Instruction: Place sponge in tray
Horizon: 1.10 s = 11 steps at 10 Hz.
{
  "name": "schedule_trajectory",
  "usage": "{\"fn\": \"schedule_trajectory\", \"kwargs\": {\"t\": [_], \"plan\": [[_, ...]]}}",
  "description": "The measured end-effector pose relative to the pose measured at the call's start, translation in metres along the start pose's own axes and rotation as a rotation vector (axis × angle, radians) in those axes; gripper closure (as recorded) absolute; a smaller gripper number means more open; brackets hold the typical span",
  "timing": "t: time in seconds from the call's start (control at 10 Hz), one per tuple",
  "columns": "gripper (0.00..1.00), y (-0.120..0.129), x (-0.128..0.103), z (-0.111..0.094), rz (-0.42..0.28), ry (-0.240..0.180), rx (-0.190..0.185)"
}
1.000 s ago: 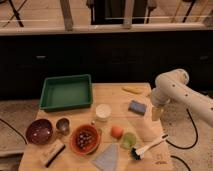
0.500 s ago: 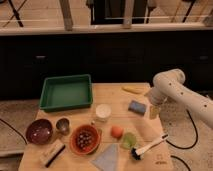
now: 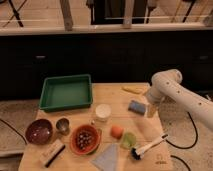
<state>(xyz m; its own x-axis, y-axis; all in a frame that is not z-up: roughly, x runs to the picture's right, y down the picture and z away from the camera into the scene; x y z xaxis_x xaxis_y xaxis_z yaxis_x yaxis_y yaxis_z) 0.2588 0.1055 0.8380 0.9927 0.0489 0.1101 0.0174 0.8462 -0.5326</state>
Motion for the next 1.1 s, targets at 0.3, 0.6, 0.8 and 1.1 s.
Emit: {"fn": "schedule_trajectory", "kwargs": {"t": [0.3,0.6,0.8,1.1], "plan": [[0.2,-0.007,0.002,0.009,0.012,-0.017,-0.002],[0.2,-0.015,0.004,0.017,0.032,-0.036,-0.007],[0.2,-0.018,0.006,0.021,0.042,-0.044,-0.009],[0.2,-0.021,0.006,0.029,0.054,-0.052,-0.011]]}}
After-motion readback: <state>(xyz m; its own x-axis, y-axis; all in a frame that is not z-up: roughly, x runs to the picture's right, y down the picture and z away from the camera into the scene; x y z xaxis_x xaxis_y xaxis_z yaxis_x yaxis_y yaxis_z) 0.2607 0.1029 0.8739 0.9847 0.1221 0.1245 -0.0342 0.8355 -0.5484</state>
